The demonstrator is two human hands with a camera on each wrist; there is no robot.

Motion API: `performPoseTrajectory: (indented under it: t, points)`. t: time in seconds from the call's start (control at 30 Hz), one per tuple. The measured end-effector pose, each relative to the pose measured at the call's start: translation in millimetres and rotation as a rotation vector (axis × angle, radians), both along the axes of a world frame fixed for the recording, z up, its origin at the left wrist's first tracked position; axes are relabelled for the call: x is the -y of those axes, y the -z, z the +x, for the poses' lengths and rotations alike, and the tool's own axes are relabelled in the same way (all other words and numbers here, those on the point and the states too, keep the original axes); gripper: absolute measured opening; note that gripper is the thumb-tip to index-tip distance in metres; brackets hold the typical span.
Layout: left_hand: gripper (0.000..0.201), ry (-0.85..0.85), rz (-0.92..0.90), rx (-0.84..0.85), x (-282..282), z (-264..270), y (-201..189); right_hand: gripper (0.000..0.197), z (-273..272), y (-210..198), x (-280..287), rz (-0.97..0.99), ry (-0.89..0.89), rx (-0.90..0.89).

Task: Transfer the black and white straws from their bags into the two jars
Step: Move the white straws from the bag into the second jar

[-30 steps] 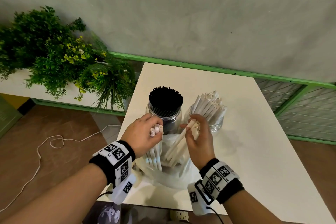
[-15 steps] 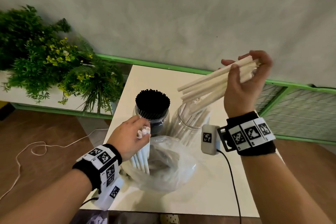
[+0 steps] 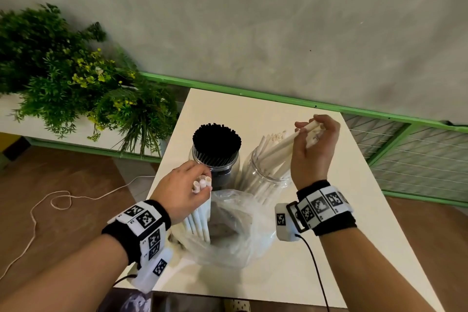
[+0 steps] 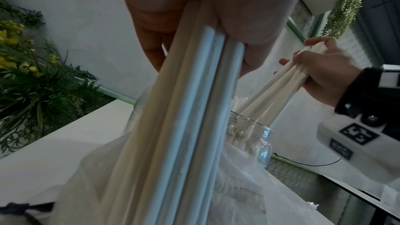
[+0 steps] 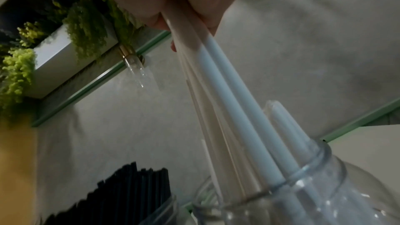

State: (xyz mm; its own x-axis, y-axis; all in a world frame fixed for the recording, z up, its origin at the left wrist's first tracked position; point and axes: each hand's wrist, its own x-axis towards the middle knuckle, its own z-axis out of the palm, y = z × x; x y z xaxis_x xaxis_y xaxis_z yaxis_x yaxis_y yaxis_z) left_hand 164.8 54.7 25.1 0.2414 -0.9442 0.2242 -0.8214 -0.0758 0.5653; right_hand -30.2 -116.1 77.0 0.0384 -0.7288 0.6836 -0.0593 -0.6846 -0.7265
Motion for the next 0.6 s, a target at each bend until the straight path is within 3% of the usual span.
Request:
performPoseTrajectory:
  t: [0.13, 0.3, 0.47, 0.6]
  points:
    - [0.038, -0.001, 0.006, 0.0, 1, 0, 0, 0.043, 10, 14, 4, -0.038, -0.021, -0.117]
    - [0.035, 0.0, 0.009, -0.008, 1, 0, 0, 0.029, 15, 35, 17, 0.112, -0.083, -0.339]
    - [0.034, -0.001, -0.005, -0.019, -3, 2, 2, 0.032, -2, 36, 15, 0.238, -0.119, -0.298]
    - [0.035, -0.009, -0.006, -0.005, -2, 2, 2, 0.034, -16, 40, 22, 0.252, -0.06, -0.574]
